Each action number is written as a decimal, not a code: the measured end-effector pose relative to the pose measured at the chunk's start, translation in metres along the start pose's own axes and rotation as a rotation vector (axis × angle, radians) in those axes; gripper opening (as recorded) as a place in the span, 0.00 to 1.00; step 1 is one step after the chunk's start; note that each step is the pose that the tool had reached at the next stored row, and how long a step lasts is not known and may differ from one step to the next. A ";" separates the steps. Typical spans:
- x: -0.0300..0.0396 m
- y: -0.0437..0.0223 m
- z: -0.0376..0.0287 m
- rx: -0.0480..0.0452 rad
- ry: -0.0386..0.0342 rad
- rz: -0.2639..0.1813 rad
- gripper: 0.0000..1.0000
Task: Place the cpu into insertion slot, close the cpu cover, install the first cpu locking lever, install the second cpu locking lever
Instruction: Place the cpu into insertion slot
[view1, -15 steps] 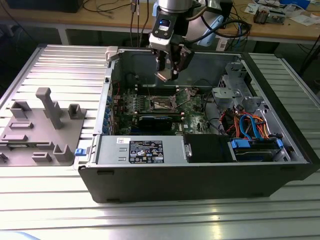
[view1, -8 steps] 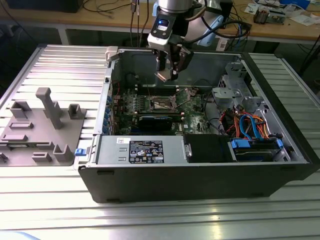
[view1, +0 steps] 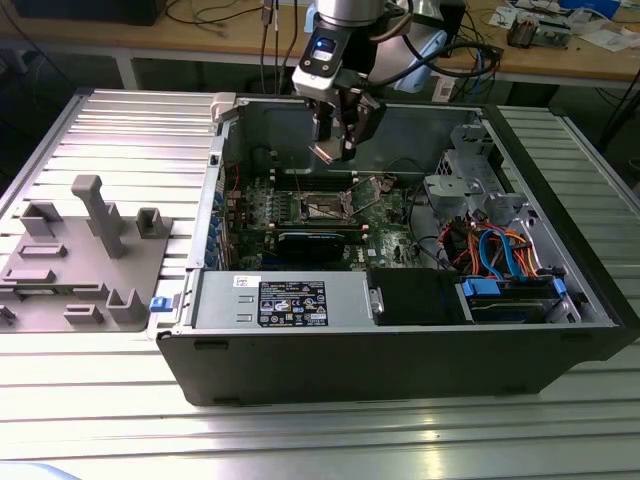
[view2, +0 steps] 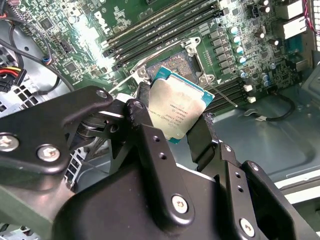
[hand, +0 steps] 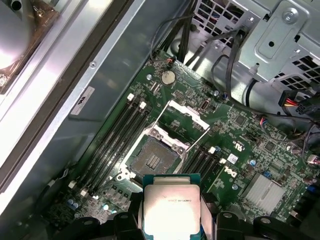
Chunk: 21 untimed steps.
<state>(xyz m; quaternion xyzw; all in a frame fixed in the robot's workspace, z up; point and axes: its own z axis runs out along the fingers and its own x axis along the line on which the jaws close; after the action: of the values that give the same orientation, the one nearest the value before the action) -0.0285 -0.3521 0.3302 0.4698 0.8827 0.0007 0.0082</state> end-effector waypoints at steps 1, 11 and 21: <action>0.0000 0.0000 0.0000 0.0000 0.0000 0.004 0.54; 0.0001 0.0001 0.0008 0.0009 -0.0006 0.062 0.54; 0.0001 0.0001 0.0015 0.0011 -0.0006 0.090 0.54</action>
<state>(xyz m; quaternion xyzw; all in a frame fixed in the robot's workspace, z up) -0.0285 -0.3519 0.3287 0.5090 0.8607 0.0005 0.0082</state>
